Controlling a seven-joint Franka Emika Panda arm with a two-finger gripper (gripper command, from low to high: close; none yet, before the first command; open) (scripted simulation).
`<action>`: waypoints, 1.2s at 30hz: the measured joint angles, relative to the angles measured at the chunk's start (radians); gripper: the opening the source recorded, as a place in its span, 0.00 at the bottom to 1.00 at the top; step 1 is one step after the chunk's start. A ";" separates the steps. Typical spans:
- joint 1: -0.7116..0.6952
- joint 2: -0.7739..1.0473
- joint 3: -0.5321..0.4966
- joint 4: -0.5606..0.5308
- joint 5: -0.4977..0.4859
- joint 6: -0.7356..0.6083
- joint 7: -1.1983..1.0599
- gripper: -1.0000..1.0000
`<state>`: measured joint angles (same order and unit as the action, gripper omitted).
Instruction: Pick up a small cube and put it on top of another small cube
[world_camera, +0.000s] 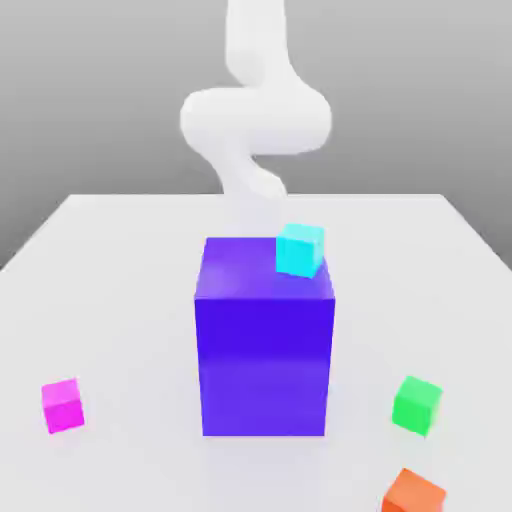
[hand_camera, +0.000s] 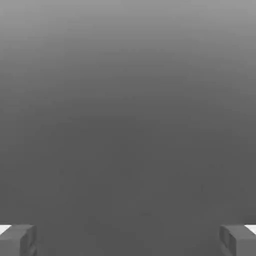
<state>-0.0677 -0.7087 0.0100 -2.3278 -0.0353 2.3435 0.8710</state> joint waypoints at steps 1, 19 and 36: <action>-0.031 0.039 0.005 -0.012 -0.013 0.019 0.028 0.50; -0.394 0.691 -0.114 -0.212 -0.096 0.333 0.414 0.50; -0.529 1.092 -0.056 -0.236 0.124 0.603 0.357 0.00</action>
<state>-0.5967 0.3835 -0.0459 -2.5633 0.0884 2.9469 1.2278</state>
